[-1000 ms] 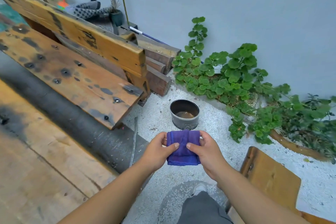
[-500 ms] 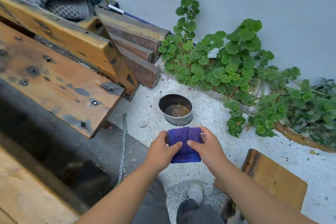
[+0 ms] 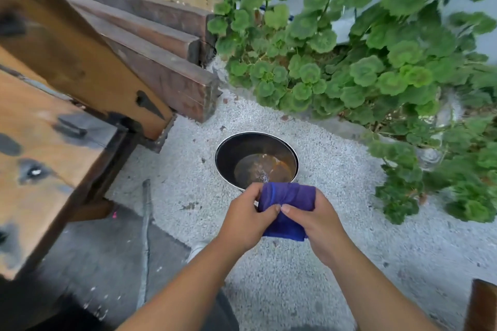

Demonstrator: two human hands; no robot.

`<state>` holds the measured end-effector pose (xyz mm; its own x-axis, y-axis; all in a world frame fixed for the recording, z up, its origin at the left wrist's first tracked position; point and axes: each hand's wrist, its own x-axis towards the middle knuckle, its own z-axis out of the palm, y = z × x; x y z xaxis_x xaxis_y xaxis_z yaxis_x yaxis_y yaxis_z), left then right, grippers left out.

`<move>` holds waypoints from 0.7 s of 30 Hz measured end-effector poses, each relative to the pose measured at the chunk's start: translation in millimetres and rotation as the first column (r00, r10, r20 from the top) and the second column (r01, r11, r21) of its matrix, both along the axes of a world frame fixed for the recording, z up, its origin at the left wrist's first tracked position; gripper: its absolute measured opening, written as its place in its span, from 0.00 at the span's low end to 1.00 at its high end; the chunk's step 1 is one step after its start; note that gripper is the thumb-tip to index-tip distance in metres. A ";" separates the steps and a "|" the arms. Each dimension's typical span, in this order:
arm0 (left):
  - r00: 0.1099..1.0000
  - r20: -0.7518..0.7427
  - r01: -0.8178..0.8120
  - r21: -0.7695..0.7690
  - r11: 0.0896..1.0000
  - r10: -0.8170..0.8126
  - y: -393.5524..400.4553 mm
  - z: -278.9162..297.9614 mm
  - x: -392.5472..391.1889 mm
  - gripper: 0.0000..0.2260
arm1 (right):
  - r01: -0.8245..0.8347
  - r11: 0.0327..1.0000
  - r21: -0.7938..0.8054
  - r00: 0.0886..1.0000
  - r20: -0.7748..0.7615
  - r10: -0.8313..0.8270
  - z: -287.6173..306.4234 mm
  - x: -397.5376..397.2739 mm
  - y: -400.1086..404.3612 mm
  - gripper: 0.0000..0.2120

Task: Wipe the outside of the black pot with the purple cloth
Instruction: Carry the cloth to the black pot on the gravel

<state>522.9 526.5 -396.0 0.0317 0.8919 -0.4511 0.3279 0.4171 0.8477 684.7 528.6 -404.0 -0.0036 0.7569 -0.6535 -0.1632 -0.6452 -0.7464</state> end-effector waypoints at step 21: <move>0.478 -0.805 0.734 0.147 0.664 -0.350 89.3 -183.8 4.4 0.10 | 0.164 0.891 0.424 0.944 0.193 -0.266 -151.4 78.2 101.6 0.18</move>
<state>527.3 615.8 -579.8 0.4517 0.8789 -0.1534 0.8720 -0.3985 0.2843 762.9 630.2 -555.4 0.3072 0.9159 -0.2585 -0.0477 -0.2565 -0.9654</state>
